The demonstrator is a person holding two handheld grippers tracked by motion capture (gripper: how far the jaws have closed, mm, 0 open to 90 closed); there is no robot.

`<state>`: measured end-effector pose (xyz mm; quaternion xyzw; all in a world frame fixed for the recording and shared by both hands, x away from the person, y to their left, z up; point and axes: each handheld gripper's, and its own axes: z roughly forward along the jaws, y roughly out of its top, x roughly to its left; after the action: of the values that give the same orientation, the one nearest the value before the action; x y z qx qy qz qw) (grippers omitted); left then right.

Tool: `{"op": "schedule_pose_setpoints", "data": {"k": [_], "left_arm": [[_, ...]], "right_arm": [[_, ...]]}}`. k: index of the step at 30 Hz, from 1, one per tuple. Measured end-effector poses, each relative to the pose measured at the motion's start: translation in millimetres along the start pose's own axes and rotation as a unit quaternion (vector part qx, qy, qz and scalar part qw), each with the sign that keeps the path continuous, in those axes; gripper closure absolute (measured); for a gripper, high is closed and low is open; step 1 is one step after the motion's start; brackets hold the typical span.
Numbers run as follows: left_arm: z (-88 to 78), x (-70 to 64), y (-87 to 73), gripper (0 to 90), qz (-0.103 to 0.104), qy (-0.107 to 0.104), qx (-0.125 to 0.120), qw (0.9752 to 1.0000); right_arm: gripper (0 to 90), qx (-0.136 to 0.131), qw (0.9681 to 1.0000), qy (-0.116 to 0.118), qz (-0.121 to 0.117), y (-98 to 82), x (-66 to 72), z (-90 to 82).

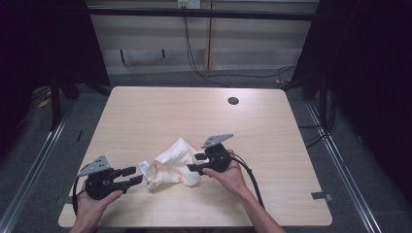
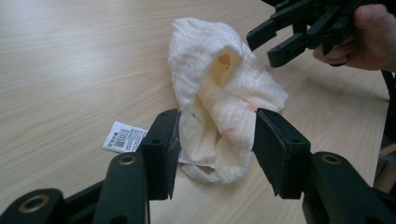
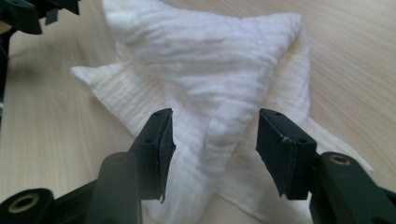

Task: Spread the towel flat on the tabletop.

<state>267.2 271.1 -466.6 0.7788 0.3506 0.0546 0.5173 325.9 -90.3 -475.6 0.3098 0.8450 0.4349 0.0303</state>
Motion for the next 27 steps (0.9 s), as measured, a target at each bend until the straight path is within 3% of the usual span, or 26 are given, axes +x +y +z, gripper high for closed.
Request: {"op": "schedule_pose_setpoints", "data": {"k": [3,6,7,8,10,14,19,23,24,25,27], "left_arm": [[1.8,-1.0,0.3,50.7,0.004,0.002,0.005,1.0000],[2.2,-1.4,-1.5,50.2,-0.003,-0.007,0.011,0.9999],[1.7,-0.6,-1.4,49.4,-0.007,-0.011,0.011,0.9999],[1.7,-0.6,-1.4,48.4,-0.007,-0.011,0.011,0.9999],[2.6,0.2,-1.2,48.1,-0.012,-0.014,0.013,0.9998],[6.4,-0.7,0.0,49.9,-0.006,-0.018,0.019,0.9996],[10.9,-4.3,1.1,48.3,0.000,-0.012,0.022,0.9997],[13.8,-8.0,2.6,48.6,-0.005,-0.027,0.016,0.9995],[17.5,-11.5,4.7,51.0,0.013,-0.020,0.028,0.9993],[19.4,-12.3,5.7,52.5,-0.003,-0.034,0.024,0.9991],[23.5,-16.3,10.7,57.5,-0.001,-0.045,0.022,0.9988]], "right_arm": [[45.1,0.008,1.0000,0.004,0.001,-1.1,-2.8,10.0],[45.8,0.009,0.9998,0.009,0.015,-5.6,-9.3,18.5],[46.8,0.017,0.9998,0.007,0.010,-6.0,-9.6,20.0],[52.2,0.023,0.9997,0.011,0.004,-6.7,-9.2,22.0],[54.0,0.024,0.9996,0.011,-0.009,-8.1,-7.2,24.0],[62.3,0.034,0.9994,0.012,-0.002,-12.9,-8.8,28.5],[82.9,0.030,0.9995,0.009,0.007,-17.7,-12.3,22.3],[85.4,0.029,0.9993,0.009,0.021,-22.2,-15.2,17.7],[85.9,0.025,0.9992,0.013,0.029,-23.9,-17.3,13.3],[85.9,0.026,0.9991,0.010,0.031,-24.2,-17.7,10.7],[86.1,0.027,0.9992,0.007,0.027,-24.2,-17.6,4.9]]}}
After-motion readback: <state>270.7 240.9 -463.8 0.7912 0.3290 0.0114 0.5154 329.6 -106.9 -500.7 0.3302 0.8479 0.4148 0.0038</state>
